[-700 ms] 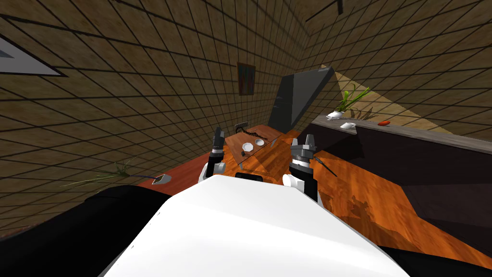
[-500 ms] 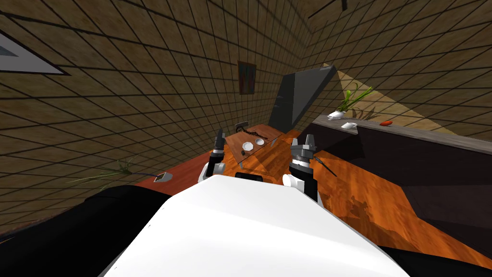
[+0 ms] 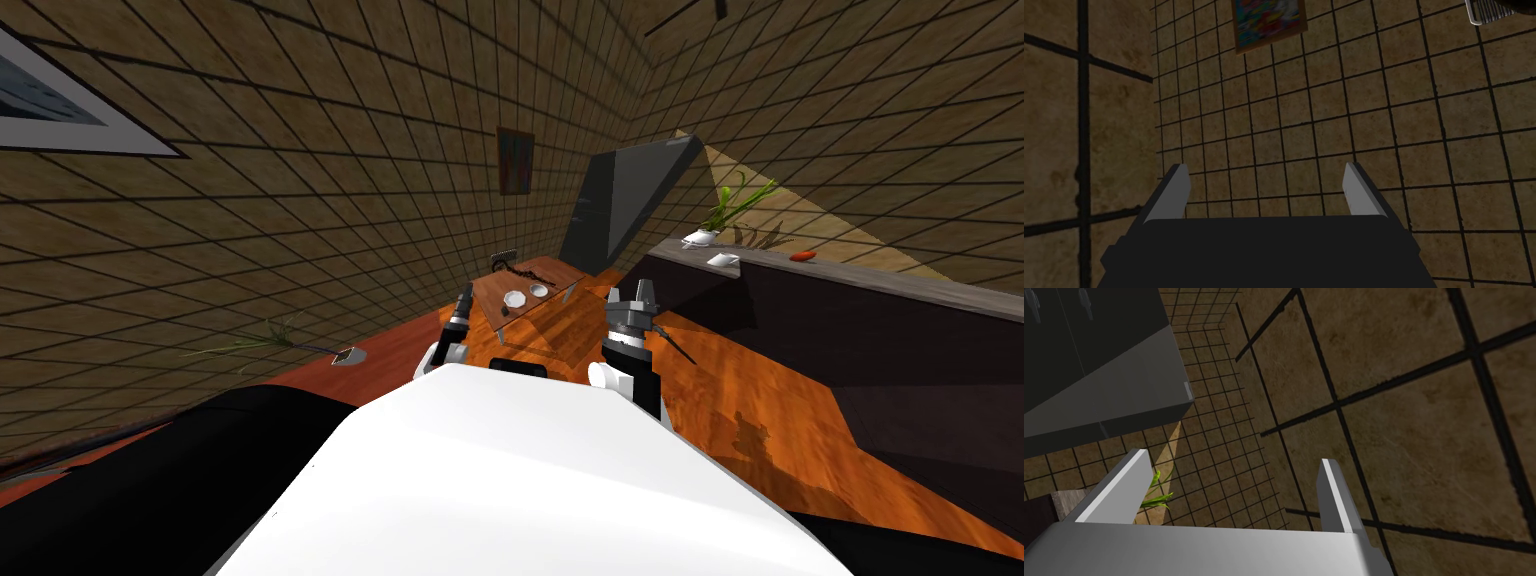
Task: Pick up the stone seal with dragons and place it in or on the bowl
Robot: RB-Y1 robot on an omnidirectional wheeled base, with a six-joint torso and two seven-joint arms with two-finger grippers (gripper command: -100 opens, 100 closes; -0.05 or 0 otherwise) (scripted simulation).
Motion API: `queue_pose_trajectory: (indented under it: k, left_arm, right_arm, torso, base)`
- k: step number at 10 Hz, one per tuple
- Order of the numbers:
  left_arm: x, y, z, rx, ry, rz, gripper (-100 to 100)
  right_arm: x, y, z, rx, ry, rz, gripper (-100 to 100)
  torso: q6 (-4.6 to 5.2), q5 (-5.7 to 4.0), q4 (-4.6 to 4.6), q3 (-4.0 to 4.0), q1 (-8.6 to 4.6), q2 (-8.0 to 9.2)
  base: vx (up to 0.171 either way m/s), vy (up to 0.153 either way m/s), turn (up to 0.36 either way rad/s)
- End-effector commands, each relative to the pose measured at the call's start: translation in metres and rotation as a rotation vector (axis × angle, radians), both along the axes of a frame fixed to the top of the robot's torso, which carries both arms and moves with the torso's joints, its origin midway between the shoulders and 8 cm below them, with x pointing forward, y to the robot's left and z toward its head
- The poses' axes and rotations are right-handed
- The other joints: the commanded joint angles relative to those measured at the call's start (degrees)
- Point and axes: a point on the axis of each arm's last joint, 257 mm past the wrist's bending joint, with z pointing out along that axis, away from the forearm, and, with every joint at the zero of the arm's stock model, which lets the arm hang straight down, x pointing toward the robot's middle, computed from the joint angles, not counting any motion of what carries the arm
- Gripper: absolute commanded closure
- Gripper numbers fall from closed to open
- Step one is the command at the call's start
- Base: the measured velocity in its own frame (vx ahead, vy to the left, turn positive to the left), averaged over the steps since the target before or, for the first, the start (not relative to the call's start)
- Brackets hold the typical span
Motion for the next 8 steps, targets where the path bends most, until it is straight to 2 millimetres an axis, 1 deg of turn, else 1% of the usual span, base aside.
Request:
queue_pose_trajectory:
  k: [1,2,3,4,5,6,7,8]
  left_arm:
    - [0.002,0.012,-0.039,0.019,0.103,0.013,-100]
    - [0.002,0.013,-0.044,0.019,0.113,0.014,-100]
    - [0.003,0.018,-0.072,0.031,0.184,0.022,-100]
    - [0.003,0.024,-0.095,0.043,0.245,0.029,-100]
    - [0.002,0.025,-0.101,0.043,0.257,0.030,-100]
    - [0.001,0.030,-0.123,0.056,0.317,0.036,-100]
    - [0.000,0.031,-0.130,0.056,0.331,0.038,-100]
    - [-0.003,0.037,-0.158,0.070,0.404,0.045,-100]
  right_arm:
    - [0.000,0.000,0.000,0.000,0.000,0.000,0]
    - [0.000,0.000,0.000,0.000,0.000,0.000,0]
    - [0.000,0.000,0.000,0.000,0.000,0.000,0]
    - [0.000,0.000,0.000,0.000,0.000,0.000,0]
    - [0.000,0.000,0.000,0.000,0.000,0.000,0]
    - [0.000,0.000,0.000,0.000,0.000,0.000,0]
    - [0.000,0.000,0.000,0.000,0.000,0.000,0]
    - [0.000,0.000,0.000,0.000,0.000,0.000,0]
  torso:
    - [0.00,0.00,0.00,0.00,0.00,0.00]
    - [0.00,-0.03,0.00,-0.01,-0.13,-0.01]
    - [0.01,-0.02,-0.02,-0.07,-0.05,-0.14]
    - [0.01,0.00,-0.04,-0.11,0.02,-0.20]
    - [0.01,-0.01,-0.04,-0.10,-0.04,-0.19]
    - [0.01,-0.01,-0.04,-0.13,0.01,-0.23]
    - [0.01,0.00,-0.04,-0.13,0.04,-0.23]
    - [0.01,0.00,-0.05,-0.17,0.06,-0.31]
  base:
    - [-0.120,-0.118,0.053]
    - [-0.079,-0.081,0.028]
    - [-0.068,-0.060,0.019]
    - [-0.082,-0.084,0.031]
    - [-0.065,-0.065,0.014]
    - [-0.070,-0.058,0.014]
    - [-0.043,-0.055,0.008]
    - [-0.037,-0.084,0.011]
